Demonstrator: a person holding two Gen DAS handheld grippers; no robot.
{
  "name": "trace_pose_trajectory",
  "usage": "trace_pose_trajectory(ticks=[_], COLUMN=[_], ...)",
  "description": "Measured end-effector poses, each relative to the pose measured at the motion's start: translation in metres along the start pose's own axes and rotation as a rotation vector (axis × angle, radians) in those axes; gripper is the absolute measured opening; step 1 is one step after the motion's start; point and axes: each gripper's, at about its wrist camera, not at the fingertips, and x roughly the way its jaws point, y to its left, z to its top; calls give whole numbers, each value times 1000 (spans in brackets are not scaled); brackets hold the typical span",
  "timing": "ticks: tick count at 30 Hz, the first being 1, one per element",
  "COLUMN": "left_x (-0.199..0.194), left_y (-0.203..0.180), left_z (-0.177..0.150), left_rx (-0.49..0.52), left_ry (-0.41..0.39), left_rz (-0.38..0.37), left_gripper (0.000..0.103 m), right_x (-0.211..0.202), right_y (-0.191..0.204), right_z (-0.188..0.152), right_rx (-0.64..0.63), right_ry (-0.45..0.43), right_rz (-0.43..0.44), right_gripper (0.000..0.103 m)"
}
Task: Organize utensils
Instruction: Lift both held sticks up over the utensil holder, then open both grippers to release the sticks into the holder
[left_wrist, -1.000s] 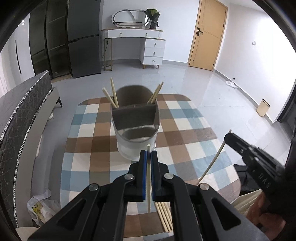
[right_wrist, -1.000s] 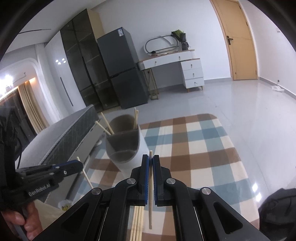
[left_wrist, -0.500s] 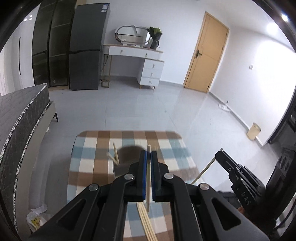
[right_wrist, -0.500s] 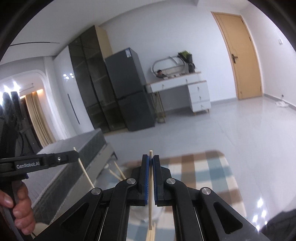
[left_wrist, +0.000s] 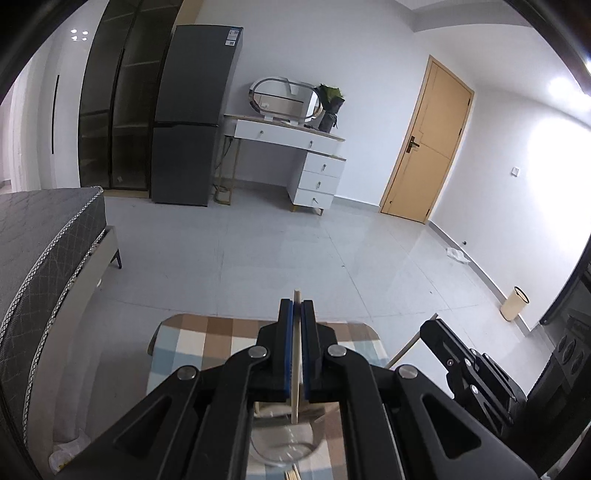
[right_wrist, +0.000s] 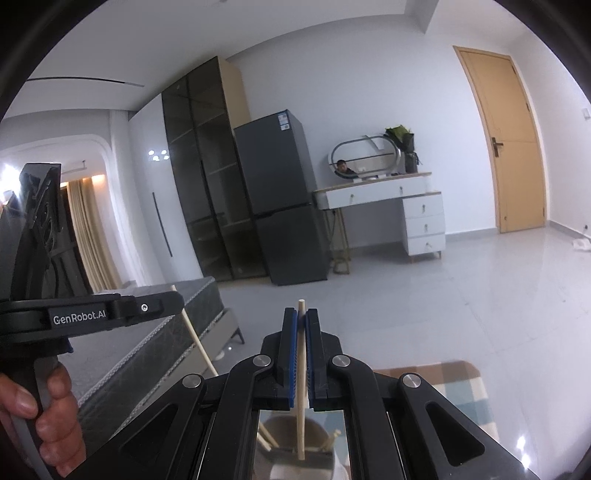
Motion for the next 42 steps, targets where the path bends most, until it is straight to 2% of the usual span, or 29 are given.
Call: trace_pose_trajectory(ticks=[10, 19, 24, 28, 30, 31, 32, 33, 34, 35, 38, 42], left_x=[44, 57, 57, 46, 39, 33, 27, 23, 15, 6, -15, -42], left_y=[21, 20, 20, 8, 5, 4, 3, 3, 1, -2, -6, -15], left_z=[-17, -23, -20, -22, -23, -24, -24, -24, -25, -26, -29, -37], left_rx=[-25, -32, -51, -12, -18, -24, -27, -29, -29, -25, -16, -16], left_ry=[30, 87, 144, 174, 176, 175, 171, 165, 151, 131, 96, 67], left_rz=[-3, -13, -22, -9, 7, 15, 20, 29, 47, 59, 75, 103], left_gripper=[0, 0, 0, 2, 3, 9, 22, 29, 41, 49, 62, 68], right_x=[40, 51, 44, 37, 29, 23, 17, 13, 5, -1, -23, -54], right_y=[-8, -24, -29, -33, -34, -36, -38, -40, -42, -44, -45, -41], right_z=[-27, -46, -50, -44, -44, -45, -45, -44, -45, -45, -45, -45], right_rx=[-1, 15, 40, 50, 55, 64, 73, 79, 84, 88, 98, 93], right_ry=[24, 76, 98, 102, 105, 105, 105, 107, 108, 108, 99, 71], right_rz=[12, 19, 41, 43, 25, 15, 6, -2, -13, -21, -32, -40], right_gripper=[4, 4, 7, 12, 20, 24, 26, 29, 32, 37, 49, 60])
